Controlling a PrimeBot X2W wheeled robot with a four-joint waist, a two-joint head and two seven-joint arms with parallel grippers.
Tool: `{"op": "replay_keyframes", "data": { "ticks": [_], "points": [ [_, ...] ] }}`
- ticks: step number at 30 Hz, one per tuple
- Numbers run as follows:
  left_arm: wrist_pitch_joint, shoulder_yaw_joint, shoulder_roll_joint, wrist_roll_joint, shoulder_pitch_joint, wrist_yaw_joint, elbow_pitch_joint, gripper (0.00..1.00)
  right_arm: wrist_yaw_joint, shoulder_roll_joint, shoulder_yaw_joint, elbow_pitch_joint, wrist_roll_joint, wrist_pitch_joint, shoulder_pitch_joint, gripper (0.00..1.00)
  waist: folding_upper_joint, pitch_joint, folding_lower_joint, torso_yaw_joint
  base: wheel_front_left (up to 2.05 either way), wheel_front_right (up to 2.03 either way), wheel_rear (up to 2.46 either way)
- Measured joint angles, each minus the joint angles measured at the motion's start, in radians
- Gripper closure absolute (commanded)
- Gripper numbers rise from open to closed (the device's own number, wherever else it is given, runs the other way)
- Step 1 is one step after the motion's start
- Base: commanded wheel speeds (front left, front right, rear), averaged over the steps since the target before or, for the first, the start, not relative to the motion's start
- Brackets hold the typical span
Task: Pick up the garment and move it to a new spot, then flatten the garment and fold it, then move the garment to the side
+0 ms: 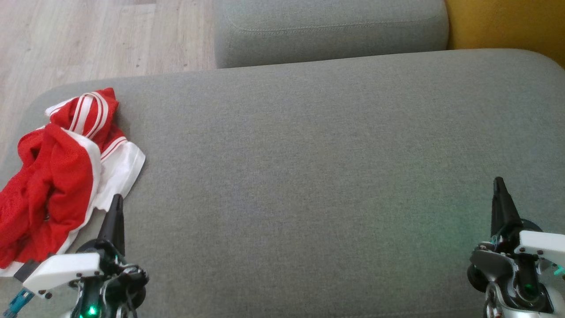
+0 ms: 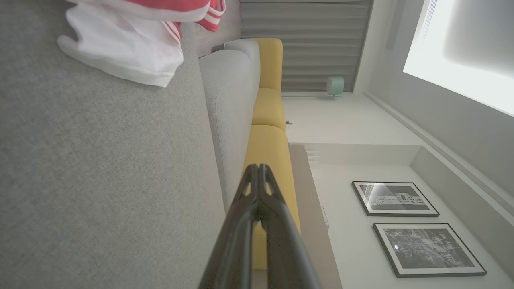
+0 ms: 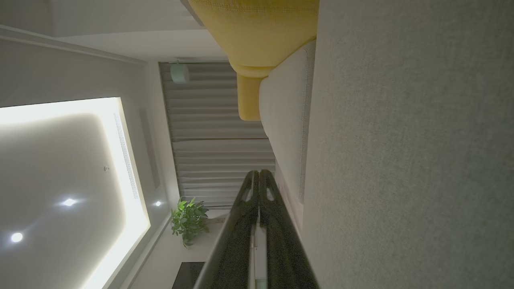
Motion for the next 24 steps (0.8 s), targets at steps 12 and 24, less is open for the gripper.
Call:
{"op": "replay_keyframes", "data": {
  "ticks": [12, 24],
  "points": [
    [-0.012, -0.004, -0.013, 0.000, 0.058, 0.002, 0.053, 0.00, 0.000, 0.005, 0.010, 0.054, 0.000, -0.005, 0.042, 0.00, 0.0000, 0.000, 0.0000, 0.001, 0.00, 0.00, 0.00],
    [-0.047, -0.011, -0.013, 0.000, 0.044, 0.002, 0.037, 0.00, 0.000, 0.005, 0.052, 0.022, 0.000, -0.019, 0.037, 0.00, 0.0000, 0.000, 0.0000, 0.002, 0.00, 0.00, 0.00]
  ]
}}
